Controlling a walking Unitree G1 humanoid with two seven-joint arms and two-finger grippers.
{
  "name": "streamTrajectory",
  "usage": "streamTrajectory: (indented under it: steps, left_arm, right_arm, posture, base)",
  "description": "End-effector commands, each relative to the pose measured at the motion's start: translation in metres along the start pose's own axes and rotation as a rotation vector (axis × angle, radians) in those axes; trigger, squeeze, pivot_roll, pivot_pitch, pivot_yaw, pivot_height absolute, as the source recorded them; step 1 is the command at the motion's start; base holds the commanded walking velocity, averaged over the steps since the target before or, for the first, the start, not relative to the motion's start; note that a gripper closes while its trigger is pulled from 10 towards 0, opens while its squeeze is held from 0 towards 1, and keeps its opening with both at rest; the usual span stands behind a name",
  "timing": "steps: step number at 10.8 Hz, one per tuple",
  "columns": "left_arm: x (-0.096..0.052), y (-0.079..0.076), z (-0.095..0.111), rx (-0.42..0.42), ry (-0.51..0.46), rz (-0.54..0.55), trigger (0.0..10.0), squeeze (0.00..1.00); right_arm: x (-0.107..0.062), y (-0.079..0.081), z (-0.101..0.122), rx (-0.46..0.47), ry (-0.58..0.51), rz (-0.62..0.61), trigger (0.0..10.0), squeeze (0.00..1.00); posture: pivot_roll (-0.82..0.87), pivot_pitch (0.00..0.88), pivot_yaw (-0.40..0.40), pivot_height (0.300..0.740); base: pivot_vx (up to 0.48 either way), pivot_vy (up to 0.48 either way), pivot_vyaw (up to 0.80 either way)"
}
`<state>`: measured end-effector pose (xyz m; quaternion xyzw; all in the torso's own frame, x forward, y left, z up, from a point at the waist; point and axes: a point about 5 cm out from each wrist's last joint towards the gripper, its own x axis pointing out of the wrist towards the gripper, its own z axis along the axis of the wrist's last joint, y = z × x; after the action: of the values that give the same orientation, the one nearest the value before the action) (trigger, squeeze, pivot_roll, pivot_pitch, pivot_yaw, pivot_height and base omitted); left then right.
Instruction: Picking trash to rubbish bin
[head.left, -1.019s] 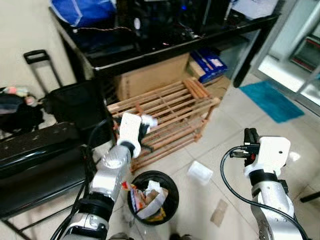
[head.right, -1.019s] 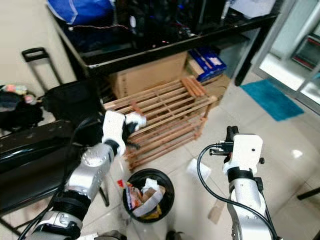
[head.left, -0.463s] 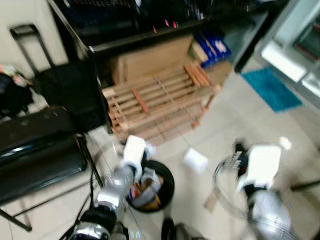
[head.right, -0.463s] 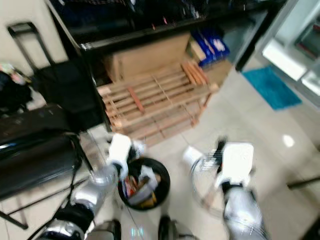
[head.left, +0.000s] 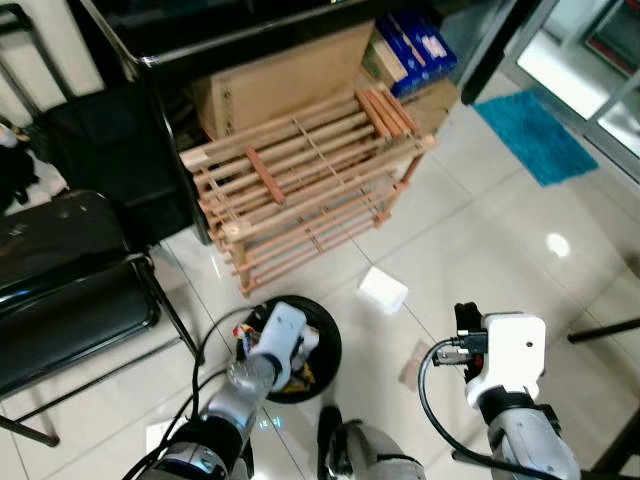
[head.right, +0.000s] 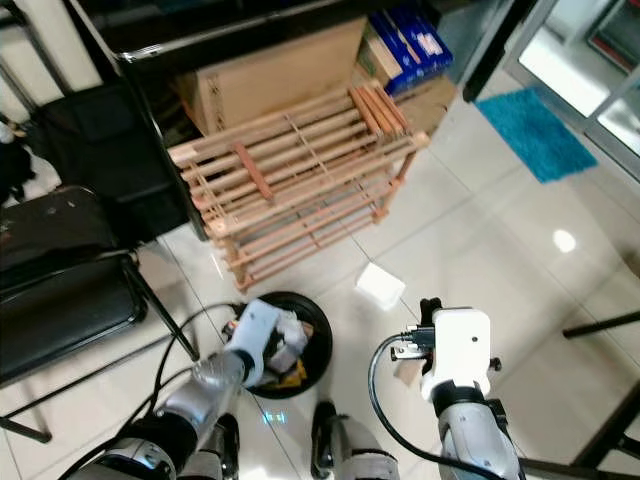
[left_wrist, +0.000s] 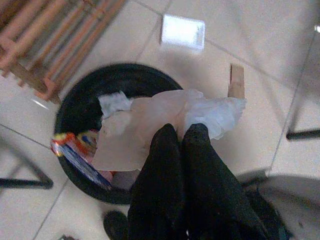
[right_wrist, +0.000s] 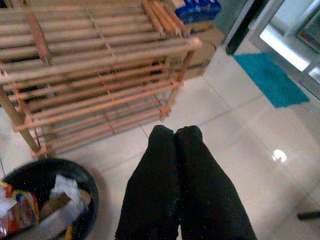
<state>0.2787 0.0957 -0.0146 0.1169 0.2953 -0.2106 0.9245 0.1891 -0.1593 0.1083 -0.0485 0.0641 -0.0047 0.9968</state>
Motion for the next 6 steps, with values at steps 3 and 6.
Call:
streamTrajectory:
  steps: [3,6]
  left_arm:
    - [-0.002,-0.012,-0.024,0.045,0.087,-0.018,0.0,0.0]
    - [-0.004,-0.003,-0.03,0.067,0.101,0.024,0.0,0.0]
  right_arm:
    - [-0.008,-0.007,-0.001,-0.023,0.032,-0.025,10.0,0.0]
    - [-0.005,-0.008,0.0,-0.029,0.031,-0.019,10.0,0.0]
  posture:
    - [-0.05,0.329,-0.145,0.74]
    - [-0.04,0.323,-0.147,0.74]
  base:
    - [0.0,0.0,0.0]
    - [0.0,0.0,0.0]
